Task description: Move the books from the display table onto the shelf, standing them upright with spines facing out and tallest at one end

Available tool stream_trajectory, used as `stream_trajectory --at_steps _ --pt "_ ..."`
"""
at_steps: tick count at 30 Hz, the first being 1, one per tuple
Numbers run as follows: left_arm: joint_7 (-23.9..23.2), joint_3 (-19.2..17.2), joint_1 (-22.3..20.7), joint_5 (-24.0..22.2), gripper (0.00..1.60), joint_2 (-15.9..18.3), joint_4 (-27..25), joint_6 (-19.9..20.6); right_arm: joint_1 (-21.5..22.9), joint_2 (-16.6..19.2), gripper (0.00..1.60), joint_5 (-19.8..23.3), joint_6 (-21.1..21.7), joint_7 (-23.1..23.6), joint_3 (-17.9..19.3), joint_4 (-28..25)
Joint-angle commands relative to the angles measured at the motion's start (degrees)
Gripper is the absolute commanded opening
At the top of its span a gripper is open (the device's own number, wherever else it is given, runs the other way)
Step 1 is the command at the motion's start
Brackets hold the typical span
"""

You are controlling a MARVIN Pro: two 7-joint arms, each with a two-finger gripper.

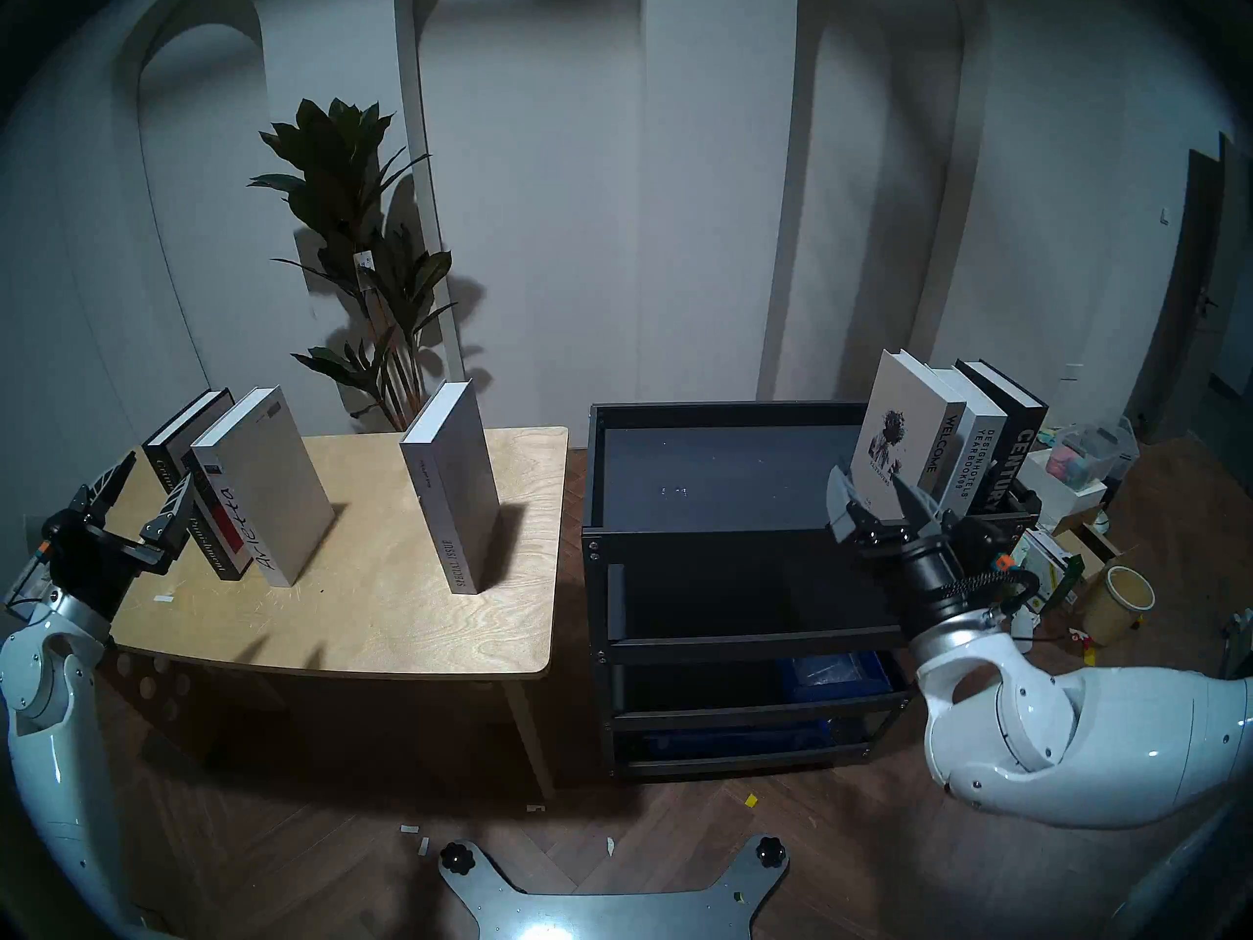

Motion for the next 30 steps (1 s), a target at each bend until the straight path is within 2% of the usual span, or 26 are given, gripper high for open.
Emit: stream_trajectory --at_steps 1,2,4,7,8,9,13,19,30 --pt "3.1 3.4 -6.4 1.2 1.6 6.0 1.8 1.7 -1.8 0.4 1.6 -2.9 -0.5 -3.4 -0.5 -5.1" --pt "3.4 4.3 -7.8 1.5 1.6 6.1 2.6 2.1 -1.8 0.4 1.6 -3.5 -0.5 -4.2 -0.6 -5.3" --pt "4.4 5.0 -7.0 1.1 1.6 6.8 2.3 2.1 -1.9 0.4 1.6 -3.9 -0.5 -4.8 -0.7 -5.5" --pt "5.4 8.2 -11.6 2.3 1.6 6.9 5.1 2.9 -2.0 0.5 1.6 -5.8 -0.5 -7.8 -0.6 -5.8" --pt "7.2 8.8 -8.7 1.1 1.6 8.2 4.1 2.6 -2.0 0.5 1.6 -6.4 -0.5 -8.4 -0.6 -5.6" --pt "6.8 9.5 -11.0 1.7 1.6 8.2 5.7 2.7 -2.0 0.5 1.6 -7.0 -0.5 -9.1 -0.5 -5.7" --pt "8.1 11.1 -13.1 1.8 1.6 9.1 8.5 2.6 -2.2 0.6 1.6 -10.0 -0.5 -11.9 -0.4 -5.9" --pt "8.7 11.7 -16.6 2.2 1.6 9.6 12.3 1.5 -2.3 0.6 1.6 -13.6 -0.2 -15.4 -0.3 -6.2" --pt "8.2 11.4 -17.9 1.7 1.6 10.8 16.4 -1.1 -2.9 -1.4 1.6 -20.2 2.8 -21.0 -0.6 -6.2"
